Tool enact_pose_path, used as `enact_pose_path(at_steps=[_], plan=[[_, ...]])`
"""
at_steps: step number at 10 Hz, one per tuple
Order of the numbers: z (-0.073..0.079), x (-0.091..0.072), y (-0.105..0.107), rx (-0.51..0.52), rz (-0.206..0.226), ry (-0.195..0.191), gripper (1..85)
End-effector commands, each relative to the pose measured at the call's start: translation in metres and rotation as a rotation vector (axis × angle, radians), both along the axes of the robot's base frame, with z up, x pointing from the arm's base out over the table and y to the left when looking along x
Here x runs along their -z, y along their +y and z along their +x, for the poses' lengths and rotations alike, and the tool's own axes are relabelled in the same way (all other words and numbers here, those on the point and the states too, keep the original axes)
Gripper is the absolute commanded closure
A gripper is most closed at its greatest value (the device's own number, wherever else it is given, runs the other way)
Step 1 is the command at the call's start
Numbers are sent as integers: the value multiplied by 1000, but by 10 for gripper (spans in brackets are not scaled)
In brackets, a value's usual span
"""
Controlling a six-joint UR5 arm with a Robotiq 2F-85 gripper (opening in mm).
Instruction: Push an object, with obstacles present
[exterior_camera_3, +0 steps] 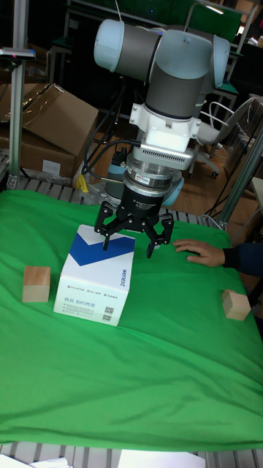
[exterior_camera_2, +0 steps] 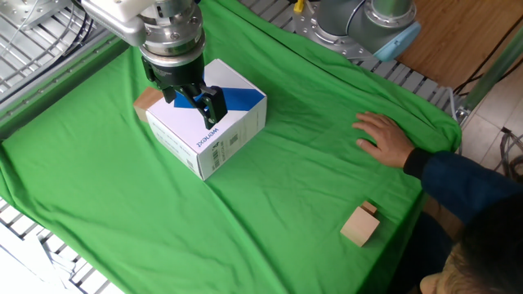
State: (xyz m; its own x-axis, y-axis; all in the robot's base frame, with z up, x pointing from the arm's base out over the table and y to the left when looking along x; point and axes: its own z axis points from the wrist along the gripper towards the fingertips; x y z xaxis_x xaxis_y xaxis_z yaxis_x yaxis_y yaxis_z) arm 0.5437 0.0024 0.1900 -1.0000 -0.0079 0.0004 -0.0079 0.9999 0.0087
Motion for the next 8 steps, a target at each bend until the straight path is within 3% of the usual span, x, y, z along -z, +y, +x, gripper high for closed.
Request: enact_pose_path(at_steps=[1,8], plan=[[-9,-4,-43,-19,-178,37,847],[-10,-5,-45,-34,-186,40,847]])
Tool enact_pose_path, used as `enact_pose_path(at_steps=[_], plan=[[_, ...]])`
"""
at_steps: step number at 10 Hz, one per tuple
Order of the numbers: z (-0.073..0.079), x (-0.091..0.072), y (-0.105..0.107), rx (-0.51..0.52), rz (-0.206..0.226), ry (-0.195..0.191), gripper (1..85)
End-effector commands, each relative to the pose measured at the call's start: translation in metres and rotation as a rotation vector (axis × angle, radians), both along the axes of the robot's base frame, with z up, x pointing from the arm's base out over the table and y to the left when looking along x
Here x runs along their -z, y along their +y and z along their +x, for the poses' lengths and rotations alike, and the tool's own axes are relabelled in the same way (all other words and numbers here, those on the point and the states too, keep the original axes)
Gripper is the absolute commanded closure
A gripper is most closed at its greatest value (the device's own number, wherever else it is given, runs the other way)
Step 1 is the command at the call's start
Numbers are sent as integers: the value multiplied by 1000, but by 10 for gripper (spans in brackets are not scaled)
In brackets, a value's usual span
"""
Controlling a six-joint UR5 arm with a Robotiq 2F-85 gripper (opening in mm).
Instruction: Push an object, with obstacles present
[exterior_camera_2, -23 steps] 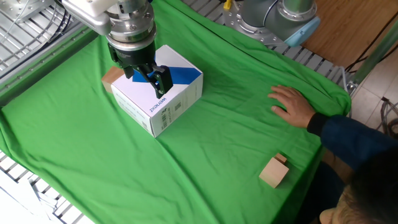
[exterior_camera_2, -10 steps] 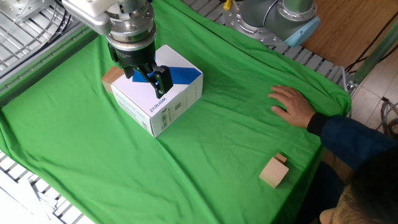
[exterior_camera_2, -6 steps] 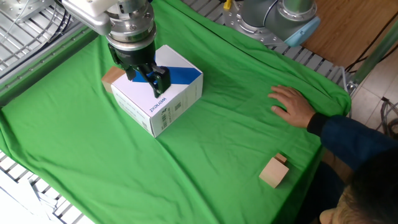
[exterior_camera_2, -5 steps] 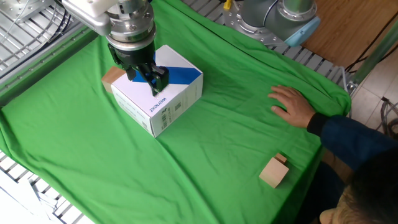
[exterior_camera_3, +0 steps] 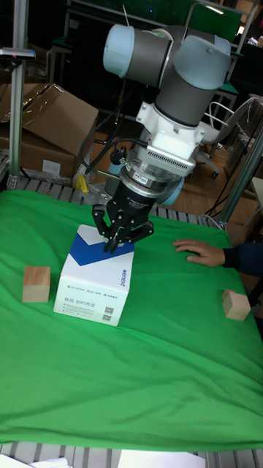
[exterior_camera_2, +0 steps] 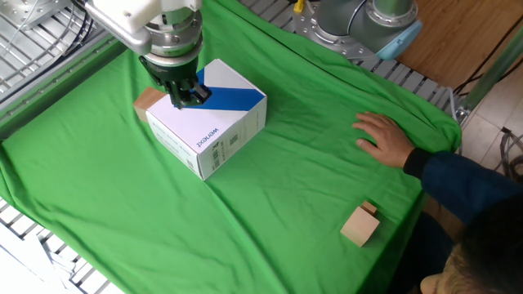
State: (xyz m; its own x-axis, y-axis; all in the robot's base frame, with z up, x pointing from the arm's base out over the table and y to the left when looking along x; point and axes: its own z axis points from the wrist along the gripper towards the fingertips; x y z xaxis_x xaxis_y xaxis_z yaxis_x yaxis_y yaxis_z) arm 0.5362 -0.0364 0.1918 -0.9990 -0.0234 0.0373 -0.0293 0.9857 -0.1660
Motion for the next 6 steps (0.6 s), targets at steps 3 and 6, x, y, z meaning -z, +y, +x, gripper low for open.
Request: enact_pose_path(at_steps=[3,6], plan=[[-14,3,-34,-61,-19,10,847],[-24,11,-51,-84,-21,5,847]])
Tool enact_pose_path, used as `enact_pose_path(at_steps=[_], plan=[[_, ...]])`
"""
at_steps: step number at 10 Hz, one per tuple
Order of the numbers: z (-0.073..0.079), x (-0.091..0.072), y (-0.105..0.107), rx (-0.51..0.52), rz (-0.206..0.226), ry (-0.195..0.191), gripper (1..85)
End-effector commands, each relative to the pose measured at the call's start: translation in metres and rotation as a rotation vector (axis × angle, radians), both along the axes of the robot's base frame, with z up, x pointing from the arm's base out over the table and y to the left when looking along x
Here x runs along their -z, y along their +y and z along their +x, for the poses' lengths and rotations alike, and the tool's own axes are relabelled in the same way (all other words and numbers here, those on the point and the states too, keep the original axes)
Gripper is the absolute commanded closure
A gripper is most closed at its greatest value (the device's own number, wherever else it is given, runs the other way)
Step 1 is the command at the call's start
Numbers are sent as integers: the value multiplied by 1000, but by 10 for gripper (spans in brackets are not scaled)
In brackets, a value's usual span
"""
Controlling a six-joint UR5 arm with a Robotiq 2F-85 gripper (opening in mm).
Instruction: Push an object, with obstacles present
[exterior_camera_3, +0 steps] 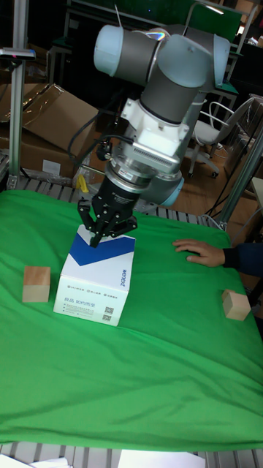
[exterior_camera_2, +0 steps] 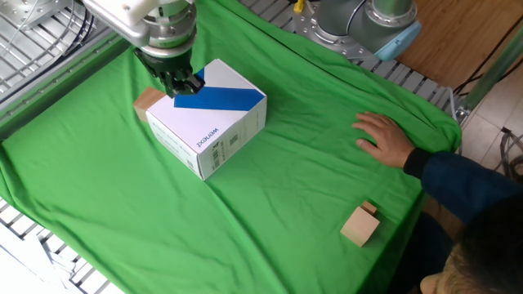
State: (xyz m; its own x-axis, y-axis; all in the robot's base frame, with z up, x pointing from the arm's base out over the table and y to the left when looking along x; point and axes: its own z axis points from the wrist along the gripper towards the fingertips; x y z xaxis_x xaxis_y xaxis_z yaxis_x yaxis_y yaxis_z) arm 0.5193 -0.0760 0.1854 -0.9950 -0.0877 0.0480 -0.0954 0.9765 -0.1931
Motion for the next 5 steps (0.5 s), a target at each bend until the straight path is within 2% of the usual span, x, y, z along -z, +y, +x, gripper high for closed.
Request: enact_pose_path(at_steps=[1,5], plan=[[-6,5,-10,-19,9,-7,847],[-4,5,-7,-16,17,-15,847]])
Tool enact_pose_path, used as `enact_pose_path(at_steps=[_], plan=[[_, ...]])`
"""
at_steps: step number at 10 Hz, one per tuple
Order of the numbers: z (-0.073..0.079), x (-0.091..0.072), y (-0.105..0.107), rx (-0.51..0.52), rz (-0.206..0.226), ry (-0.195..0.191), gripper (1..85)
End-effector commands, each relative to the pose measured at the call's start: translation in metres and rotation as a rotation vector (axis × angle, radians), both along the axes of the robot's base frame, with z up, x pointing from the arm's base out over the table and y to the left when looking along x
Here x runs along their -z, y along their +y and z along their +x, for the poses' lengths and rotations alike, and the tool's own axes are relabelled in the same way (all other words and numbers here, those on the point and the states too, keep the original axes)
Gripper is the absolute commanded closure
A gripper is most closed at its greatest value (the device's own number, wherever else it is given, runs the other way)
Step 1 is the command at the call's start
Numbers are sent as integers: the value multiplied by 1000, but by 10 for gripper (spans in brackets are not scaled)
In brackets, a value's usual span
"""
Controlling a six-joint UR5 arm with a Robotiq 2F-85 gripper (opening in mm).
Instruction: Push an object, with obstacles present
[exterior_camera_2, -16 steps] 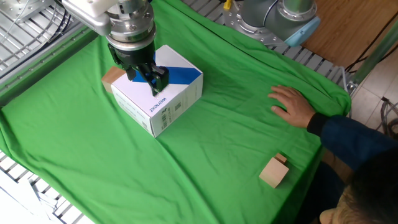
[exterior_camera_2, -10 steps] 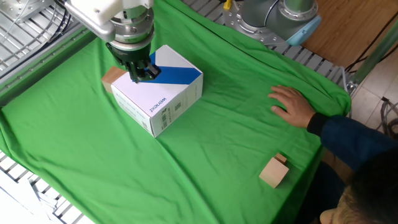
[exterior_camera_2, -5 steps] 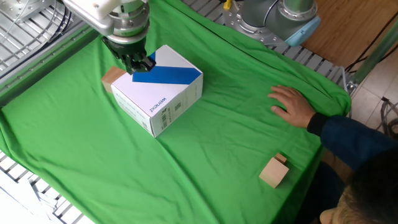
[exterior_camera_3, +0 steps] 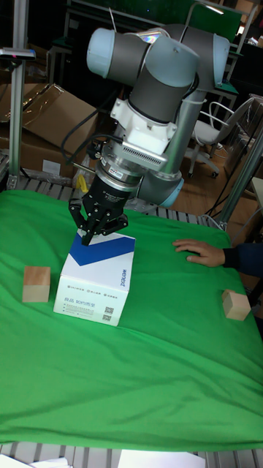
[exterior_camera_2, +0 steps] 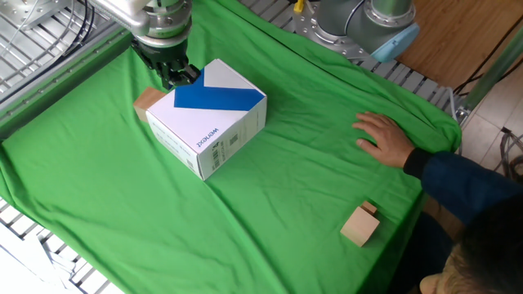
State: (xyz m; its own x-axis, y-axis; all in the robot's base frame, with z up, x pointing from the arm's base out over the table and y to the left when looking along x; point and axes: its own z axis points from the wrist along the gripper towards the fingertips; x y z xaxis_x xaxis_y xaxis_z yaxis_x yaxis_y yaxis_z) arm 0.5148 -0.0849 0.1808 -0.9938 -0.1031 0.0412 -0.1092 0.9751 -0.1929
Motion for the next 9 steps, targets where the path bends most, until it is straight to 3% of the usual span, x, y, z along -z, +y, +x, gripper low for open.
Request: enact_pose_path(at_steps=[1,4,6,8,9], plan=[[1,2,10,-14,50,-6,847],[-10,3,21,61,90,25,847],[-11,3,19,104,81,21,847],[-14,2,9,69,41,36,847],[-17,1,9,32,42,53,847]])
